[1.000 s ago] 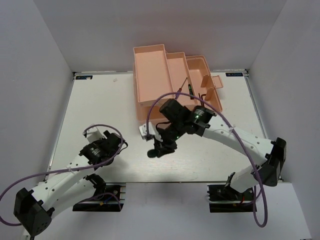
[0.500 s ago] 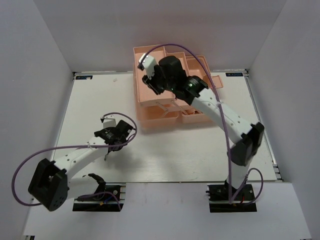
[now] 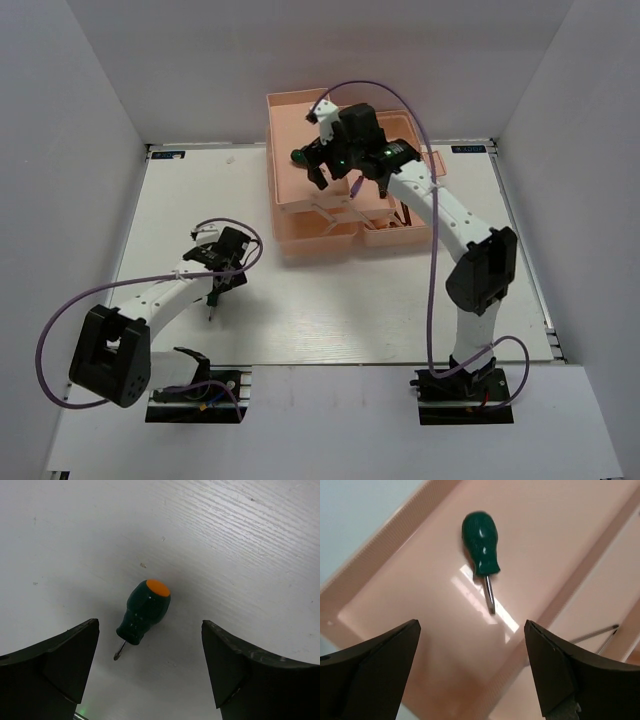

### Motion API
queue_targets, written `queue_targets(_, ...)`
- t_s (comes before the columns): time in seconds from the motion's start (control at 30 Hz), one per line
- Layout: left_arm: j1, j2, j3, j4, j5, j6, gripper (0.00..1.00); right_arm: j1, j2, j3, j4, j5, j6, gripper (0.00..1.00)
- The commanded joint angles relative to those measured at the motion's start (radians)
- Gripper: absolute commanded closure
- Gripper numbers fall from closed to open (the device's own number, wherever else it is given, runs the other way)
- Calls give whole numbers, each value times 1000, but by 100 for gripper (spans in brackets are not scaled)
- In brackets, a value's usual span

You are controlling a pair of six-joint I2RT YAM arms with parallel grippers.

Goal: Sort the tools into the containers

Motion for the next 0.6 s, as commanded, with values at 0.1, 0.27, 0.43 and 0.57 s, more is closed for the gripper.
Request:
queue_targets(0.1, 72, 74, -23, 97, 120, 78, 15, -103, -281, -232, 120, -176, 173, 10)
queue_targets(0.27, 105, 139, -23, 112, 143, 89, 30, -172, -379, -325, 161, -238, 233, 10)
queue_targets(0.43, 114, 148, -23, 130, 191, 114, 46, -235, -463, -421, 204, -293, 276, 10)
queue_targets(0.57, 123, 130, -13, 140, 226, 123, 75, -267, -526, -511, 213, -343, 290, 10)
